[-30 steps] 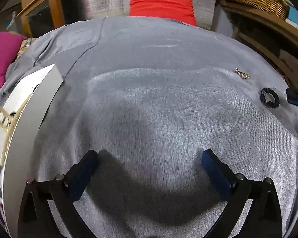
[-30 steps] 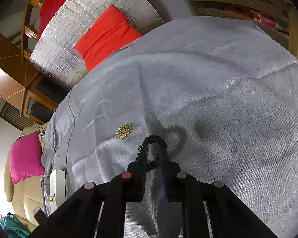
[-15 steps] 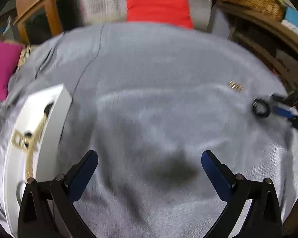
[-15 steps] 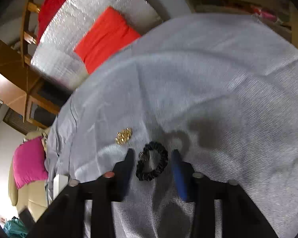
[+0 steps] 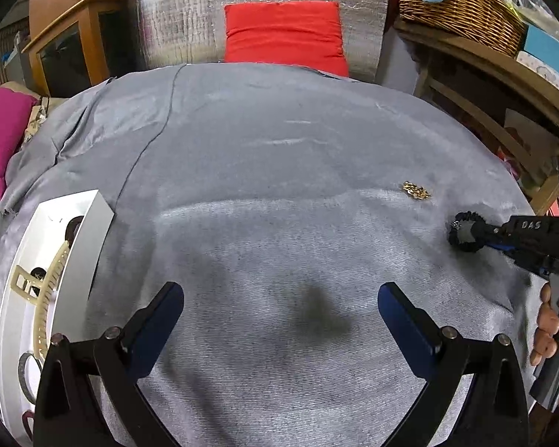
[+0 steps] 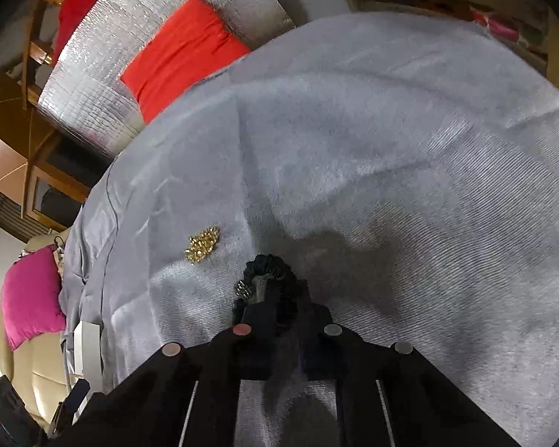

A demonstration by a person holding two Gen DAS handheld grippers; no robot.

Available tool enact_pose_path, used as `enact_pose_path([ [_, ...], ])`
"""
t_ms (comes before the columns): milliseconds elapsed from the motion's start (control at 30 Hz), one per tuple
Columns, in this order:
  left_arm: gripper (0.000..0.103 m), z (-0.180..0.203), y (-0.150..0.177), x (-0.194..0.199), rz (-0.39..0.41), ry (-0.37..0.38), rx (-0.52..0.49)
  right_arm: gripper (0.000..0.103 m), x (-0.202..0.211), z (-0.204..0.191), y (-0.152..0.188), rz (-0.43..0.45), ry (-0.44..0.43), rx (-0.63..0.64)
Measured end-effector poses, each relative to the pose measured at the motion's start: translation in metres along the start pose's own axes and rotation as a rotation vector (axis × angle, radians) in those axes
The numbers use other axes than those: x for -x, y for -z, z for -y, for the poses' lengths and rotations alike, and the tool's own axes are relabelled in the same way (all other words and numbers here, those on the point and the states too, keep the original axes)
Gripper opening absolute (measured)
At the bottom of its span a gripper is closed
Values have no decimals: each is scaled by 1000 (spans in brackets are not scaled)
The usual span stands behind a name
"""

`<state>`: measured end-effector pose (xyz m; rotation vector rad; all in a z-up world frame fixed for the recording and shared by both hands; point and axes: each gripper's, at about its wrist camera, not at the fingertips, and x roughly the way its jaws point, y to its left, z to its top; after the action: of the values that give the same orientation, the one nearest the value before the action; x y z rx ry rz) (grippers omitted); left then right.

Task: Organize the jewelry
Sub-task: 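Grasp the black beaded bracelet on the gray cloth with the right tool, then grasp the gold brooch with the left tool while the right tool lifts the black bracelet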

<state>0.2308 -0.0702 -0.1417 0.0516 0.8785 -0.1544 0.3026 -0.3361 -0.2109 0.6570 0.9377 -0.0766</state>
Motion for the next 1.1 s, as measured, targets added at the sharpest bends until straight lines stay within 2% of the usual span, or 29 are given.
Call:
enact_pose_path([
  [100,103,3,-1,0,4,-2,-10,9,17,5,-2,40,-5,-10],
  [200,103,5,0,0,3,6,-1,9,24,11,0,17,-58,-41],
  [333,103,10,0,-2,-1,5,-20,9,41,13,3,50,-26,-16],
  [600,103,20,-1,-5,7,10,-48,9,76,26,8,125,-47,-45],
  [900,103,49,-16,-12,12,38,-84,9,85,41,8,116,-66,-56],
  [1100,103,72,-43,-28,9,60,-96,9,81,46,2,103,-86,-68],
])
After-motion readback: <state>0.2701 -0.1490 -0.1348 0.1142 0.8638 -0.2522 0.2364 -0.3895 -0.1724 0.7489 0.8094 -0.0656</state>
